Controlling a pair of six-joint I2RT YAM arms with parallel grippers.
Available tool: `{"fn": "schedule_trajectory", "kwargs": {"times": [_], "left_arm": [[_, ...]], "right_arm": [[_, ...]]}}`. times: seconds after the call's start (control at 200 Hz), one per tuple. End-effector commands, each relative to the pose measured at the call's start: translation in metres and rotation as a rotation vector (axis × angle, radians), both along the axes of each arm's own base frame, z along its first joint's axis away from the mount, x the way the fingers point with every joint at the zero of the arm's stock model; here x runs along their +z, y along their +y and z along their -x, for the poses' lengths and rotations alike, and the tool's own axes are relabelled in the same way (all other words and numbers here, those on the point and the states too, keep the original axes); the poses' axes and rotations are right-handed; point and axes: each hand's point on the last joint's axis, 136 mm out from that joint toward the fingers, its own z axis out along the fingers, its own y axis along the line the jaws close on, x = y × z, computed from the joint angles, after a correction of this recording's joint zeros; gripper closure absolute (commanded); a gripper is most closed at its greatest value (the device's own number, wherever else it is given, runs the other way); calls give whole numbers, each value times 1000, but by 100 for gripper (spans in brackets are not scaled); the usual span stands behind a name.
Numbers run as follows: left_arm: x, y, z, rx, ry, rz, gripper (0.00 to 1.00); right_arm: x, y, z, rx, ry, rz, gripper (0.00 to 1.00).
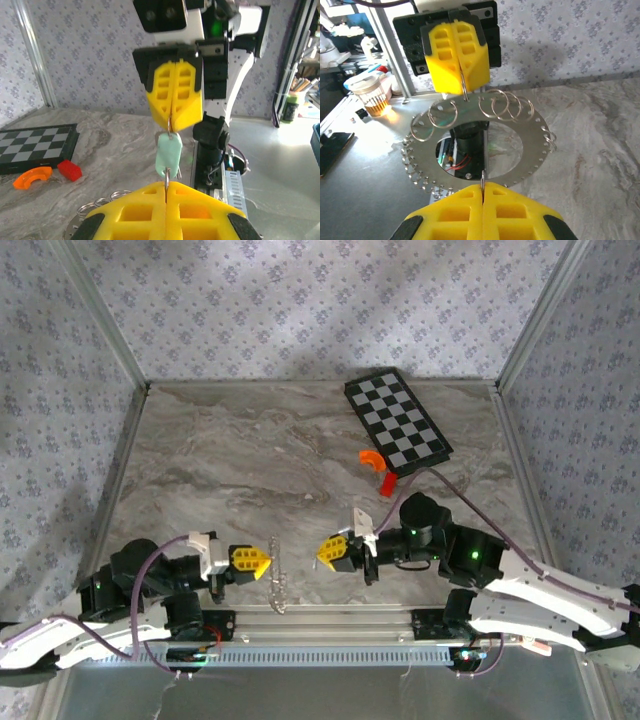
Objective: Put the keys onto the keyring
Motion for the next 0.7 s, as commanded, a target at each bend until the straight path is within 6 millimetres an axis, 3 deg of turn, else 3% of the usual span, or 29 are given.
{"fn": "schedule_trajectory", "kwargs": {"times": [0.0, 0.36, 0.695], "left_arm": [[23, 2, 8, -40, -56, 38, 100], [16, -3, 1, -12, -96, 27, 100], [11, -8, 5, -44, -92, 8, 100]], "right_arm": [[-1, -4, 12, 46, 40, 60, 100], [-10, -1, -1, -82, -10, 150, 100], [-10, 9, 2, -109, -74, 157, 100]]}}
